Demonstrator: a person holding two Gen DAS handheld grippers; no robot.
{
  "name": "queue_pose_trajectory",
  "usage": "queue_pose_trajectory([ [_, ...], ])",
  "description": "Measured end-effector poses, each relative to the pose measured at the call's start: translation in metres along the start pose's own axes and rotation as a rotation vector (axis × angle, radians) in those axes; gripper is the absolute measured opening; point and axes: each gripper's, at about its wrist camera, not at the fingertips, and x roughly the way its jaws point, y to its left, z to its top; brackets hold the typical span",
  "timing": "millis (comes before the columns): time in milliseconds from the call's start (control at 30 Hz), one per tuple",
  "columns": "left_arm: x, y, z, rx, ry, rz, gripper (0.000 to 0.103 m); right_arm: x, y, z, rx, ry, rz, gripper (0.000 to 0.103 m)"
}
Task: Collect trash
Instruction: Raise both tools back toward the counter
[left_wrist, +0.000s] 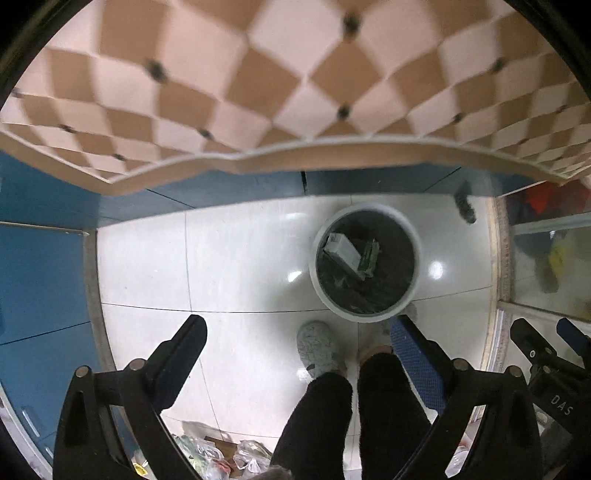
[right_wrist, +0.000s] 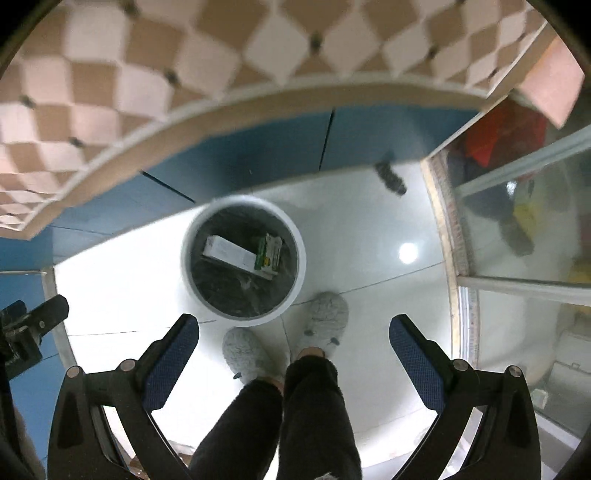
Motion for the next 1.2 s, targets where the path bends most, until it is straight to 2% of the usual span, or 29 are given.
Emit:
queue_pose_trajectory([
  [133,-0.046,-0.001,-0.007,-0.012,-0.023,-0.014,0.101,-0.076,-0.005,-0.003,-0.001,-0.023,0.015,0.103],
  [500,-0.177,0.007,-0.028,-0.013,-0.086,-0.077,0.101,-0.249,-0.01,-0.036,-0.043,-0.101,0.028,0.103],
  [767,-0.249,0.015,-0.022,-0.007,-0.211,-0.095,0.101,-0.325,-0.012,-0.041,-0.004,-0.194,0.092,0.103],
  [900,-0.283,0.018,0.012,-0.017,-0.307,-0.076,0.103,-0.349,-0.012,-0.013,0.044,-0.235,0.174,0.103],
  [1033,-0.303,0.023,0.074,-0.072,-0.373,-0.057,0.103,-0.369,-0.008,0.037,0.061,-0.282,0.236,0.103],
  [1133,-0.303,0.026,0.125,-0.135,-0.362,-0.063,0.103,-0.381,-0.006,0.088,0.064,-0.323,0.257,0.103],
  [1200,-0.296,0.026,0.163,-0.189,-0.326,-0.11,0.103,-0.382,-0.006,0.131,0.066,-0.332,0.261,0.103],
])
